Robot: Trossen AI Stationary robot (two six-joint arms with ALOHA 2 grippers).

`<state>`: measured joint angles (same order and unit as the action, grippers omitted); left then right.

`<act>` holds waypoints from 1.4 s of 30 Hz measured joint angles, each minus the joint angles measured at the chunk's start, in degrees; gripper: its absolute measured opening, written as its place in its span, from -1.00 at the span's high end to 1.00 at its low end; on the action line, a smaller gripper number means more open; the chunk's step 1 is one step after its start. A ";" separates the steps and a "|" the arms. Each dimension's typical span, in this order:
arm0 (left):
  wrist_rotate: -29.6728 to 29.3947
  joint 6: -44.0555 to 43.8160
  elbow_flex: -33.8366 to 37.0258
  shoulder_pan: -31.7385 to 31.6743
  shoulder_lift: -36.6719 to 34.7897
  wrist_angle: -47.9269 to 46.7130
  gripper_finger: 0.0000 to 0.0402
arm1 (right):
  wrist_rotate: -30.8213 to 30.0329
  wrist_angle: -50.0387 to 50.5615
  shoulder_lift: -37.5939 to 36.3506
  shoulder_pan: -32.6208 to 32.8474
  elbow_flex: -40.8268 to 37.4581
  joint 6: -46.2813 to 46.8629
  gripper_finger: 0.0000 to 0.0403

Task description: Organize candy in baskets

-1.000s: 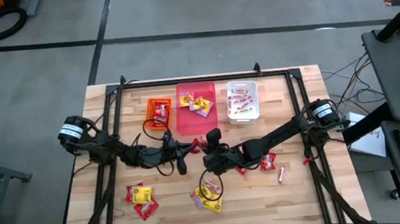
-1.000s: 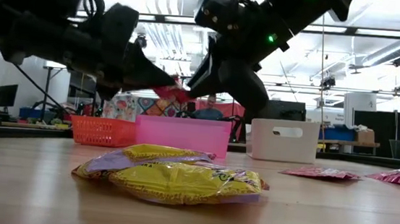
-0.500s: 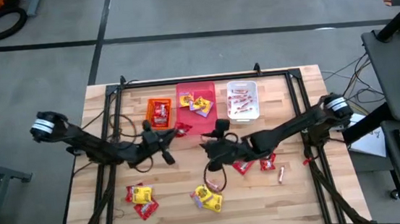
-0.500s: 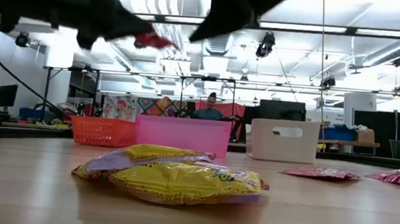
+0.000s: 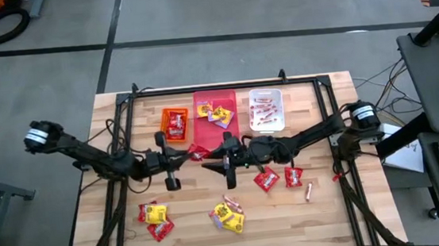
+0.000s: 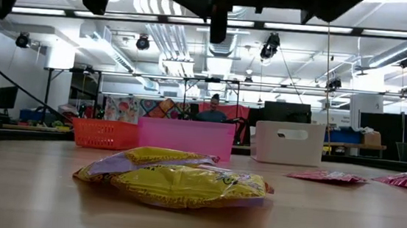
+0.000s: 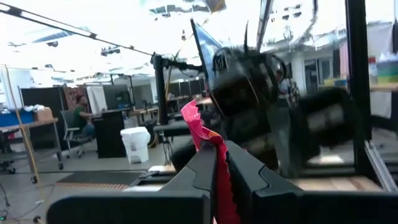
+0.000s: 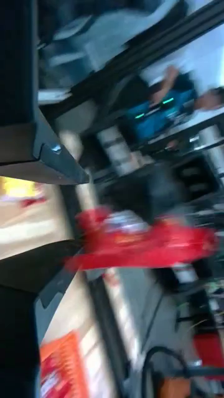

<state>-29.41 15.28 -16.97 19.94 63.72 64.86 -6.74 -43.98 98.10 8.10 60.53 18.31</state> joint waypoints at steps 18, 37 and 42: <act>-0.09 -0.96 -0.02 0.38 5.11 5.85 0.99 | -0.79 -2.97 1.51 -2.14 1.03 3.20 0.56; -9.48 -2.68 -0.02 0.40 5.51 9.79 0.99 | -0.84 5.35 1.36 -1.99 1.16 -13.34 0.96; -10.12 -2.38 -0.02 0.40 5.55 9.16 0.99 | -2.94 5.84 1.36 -1.99 1.14 -11.31 0.96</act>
<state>-39.53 12.91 -16.99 20.34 69.28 74.02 -9.69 -38.15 99.46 6.11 61.67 7.00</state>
